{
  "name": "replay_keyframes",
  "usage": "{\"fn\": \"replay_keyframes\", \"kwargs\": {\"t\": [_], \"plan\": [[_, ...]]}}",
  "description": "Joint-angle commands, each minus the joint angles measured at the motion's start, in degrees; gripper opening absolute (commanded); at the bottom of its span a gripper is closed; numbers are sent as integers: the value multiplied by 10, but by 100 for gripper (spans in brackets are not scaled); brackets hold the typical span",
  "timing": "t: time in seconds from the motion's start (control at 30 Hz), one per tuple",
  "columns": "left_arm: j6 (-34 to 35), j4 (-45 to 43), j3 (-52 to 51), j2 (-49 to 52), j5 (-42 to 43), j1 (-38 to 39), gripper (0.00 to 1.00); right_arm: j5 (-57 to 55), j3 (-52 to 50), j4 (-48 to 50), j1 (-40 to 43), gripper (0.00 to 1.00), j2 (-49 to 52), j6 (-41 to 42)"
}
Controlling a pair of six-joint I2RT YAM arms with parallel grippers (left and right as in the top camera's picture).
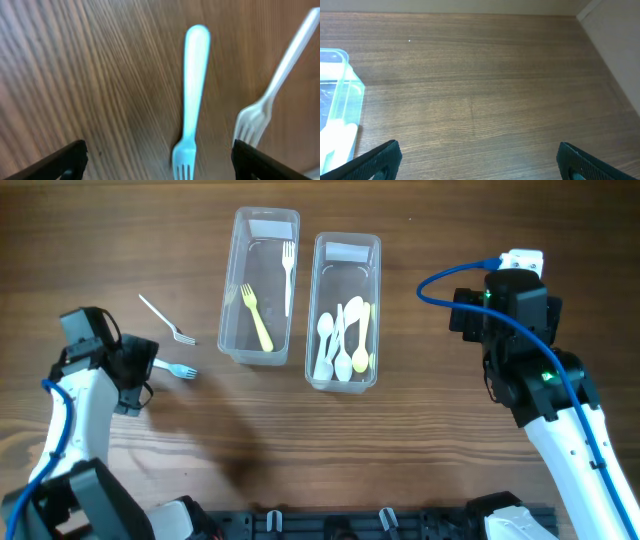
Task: Pack container
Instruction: 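Move the left gripper to the light-blue fork and grasp it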
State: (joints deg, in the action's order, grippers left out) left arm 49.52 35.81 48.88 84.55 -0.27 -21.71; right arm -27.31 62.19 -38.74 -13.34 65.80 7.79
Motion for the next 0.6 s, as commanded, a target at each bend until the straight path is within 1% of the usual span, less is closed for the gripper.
{"fn": "replay_keyframes", "kwargs": {"t": [0.0, 0.13, 0.27, 0.37, 0.4, 0.43, 0.47, 0.57], "plan": [[34, -31, -13, 40, 12, -1, 94, -12, 8, 1, 0, 100, 4, -3], [32, -69, -13, 83, 13, 13, 94, -12, 8, 1, 0, 100, 4, -3], [33, -118, -13, 127, 13, 46, 93, -12, 8, 1, 0, 100, 4, -3], [33, -144, -13, 138, 12, 73, 92, -12, 8, 1, 0, 100, 4, -3], [33, -147, -13, 138, 12, 79, 87, -12, 8, 1, 0, 100, 4, -3], [33, -146, -13, 138, 7, 86, 78, -12, 8, 1, 0, 100, 4, -3], [33, -141, -13, 138, -1, 89, 73, -12, 8, 1, 0, 100, 4, -3], [39, -129, -13, 138, -10, 90, 70, -12, 8, 1, 0, 100, 4, -3]]}}
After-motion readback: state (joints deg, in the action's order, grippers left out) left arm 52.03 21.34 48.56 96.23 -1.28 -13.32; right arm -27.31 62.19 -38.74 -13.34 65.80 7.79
